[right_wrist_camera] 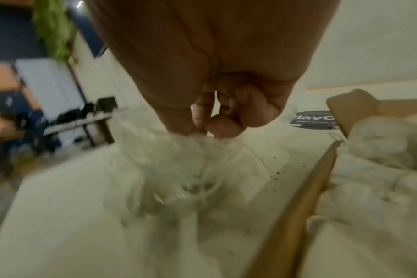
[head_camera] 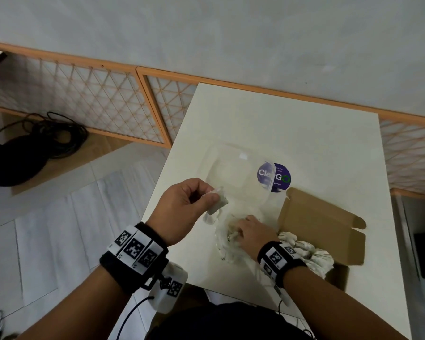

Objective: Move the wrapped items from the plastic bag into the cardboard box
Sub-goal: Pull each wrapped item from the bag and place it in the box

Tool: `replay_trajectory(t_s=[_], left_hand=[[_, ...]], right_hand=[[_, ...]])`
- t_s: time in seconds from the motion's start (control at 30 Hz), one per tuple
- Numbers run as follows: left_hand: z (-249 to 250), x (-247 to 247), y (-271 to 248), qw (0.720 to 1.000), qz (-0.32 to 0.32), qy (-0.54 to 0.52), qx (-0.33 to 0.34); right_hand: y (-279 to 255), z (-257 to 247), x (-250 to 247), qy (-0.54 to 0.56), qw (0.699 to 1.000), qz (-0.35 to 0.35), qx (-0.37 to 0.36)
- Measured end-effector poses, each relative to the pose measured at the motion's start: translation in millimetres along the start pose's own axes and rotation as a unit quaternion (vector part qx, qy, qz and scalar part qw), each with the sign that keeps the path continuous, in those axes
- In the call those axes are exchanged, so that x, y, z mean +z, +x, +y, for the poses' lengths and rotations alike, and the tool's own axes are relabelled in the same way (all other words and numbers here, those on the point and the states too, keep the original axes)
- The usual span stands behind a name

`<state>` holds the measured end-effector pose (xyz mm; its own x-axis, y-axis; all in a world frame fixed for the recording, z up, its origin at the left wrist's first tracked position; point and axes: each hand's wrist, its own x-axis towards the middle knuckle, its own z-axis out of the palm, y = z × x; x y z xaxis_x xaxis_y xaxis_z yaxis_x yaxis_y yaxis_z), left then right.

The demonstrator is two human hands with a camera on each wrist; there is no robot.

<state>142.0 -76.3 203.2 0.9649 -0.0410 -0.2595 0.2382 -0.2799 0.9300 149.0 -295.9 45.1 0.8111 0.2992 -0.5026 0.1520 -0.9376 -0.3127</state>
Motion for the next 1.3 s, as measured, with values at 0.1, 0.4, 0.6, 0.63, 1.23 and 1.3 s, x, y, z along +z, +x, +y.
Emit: replay_trajectory(t_s=[0.1, 0.4, 0.6, 0.63, 1.23, 1.3], left_hand=[[-0.4, -1.4, 2.0, 1.0, -0.001, 0.004, 0.001], [-3.7, 6.7, 8.0, 0.998, -0.037, 0.049, -0.005], [-2.2, 16.7, 5.7, 0.997, -0.058, 0.057, -0.014], [-1.6, 18.1, 5.6, 0.996, -0.062, 0.06, -0.014], [25.4, 46.8, -12.5, 0.963, -0.116, 0.105, 0.217], [26.0, 48.4, -11.7, 0.951, -0.1, 0.132, 0.262]], right_hand=[[-14.7, 7.7, -15.8, 0.142, 0.989, 0.035, 0.012], [-54.8, 24.4, -64.4, 0.446, 0.893, 0.06, 0.006], [-64.0, 28.9, -66.6, 0.496, 0.865, 0.075, -0.007], [-66.2, 27.8, -67.0, 0.495, 0.865, 0.076, -0.007], [-117.9, -11.7, -118.4, 0.559, 0.81, 0.135, -0.117], [-118.9, -12.7, -119.6, 0.563, 0.803, 0.145, -0.131]])
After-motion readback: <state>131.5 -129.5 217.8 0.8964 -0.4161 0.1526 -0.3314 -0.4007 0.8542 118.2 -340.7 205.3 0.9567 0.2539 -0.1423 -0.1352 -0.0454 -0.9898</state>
